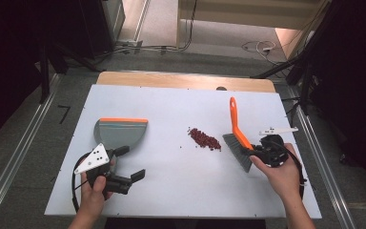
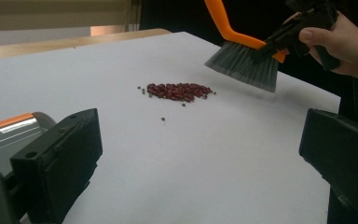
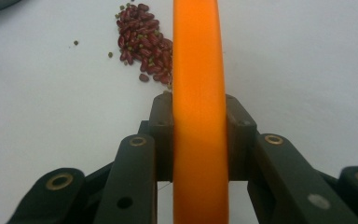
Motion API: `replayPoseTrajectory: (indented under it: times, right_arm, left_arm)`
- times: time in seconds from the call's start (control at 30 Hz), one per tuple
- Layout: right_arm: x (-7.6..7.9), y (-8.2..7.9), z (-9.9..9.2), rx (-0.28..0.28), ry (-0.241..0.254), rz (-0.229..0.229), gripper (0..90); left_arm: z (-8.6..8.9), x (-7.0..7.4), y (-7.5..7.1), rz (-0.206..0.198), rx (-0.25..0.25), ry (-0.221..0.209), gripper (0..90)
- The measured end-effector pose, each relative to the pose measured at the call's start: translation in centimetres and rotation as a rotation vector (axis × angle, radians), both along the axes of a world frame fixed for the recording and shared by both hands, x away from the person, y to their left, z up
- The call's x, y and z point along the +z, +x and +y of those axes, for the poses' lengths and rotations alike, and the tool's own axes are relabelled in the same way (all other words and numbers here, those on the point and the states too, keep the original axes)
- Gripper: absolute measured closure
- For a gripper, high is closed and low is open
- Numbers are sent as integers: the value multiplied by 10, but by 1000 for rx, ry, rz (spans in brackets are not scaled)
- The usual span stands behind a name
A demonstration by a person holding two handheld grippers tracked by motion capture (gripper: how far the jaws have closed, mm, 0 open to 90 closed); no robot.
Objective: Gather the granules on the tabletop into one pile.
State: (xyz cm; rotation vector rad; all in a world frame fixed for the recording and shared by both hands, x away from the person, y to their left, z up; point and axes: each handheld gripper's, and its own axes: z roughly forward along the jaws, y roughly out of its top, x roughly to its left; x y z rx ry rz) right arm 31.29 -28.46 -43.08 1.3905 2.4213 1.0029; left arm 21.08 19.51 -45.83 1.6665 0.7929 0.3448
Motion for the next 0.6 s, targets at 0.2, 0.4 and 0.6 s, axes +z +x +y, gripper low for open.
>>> replayPoseTrajectory:
  times: [0.2,0.4,0.6]
  right_arm:
    - [-2,-15,-20,2,85,-35,685]
    - [-10,-29,-36,23,123,-36,685]
    - [-13,-29,-43,12,147,-29,684]
  left_arm:
    - [8,1,-2,-16,42,-12,2]
    - [12,0,-2,-21,64,-14,2]
    - [11,-1,-2,-19,67,-12,2]
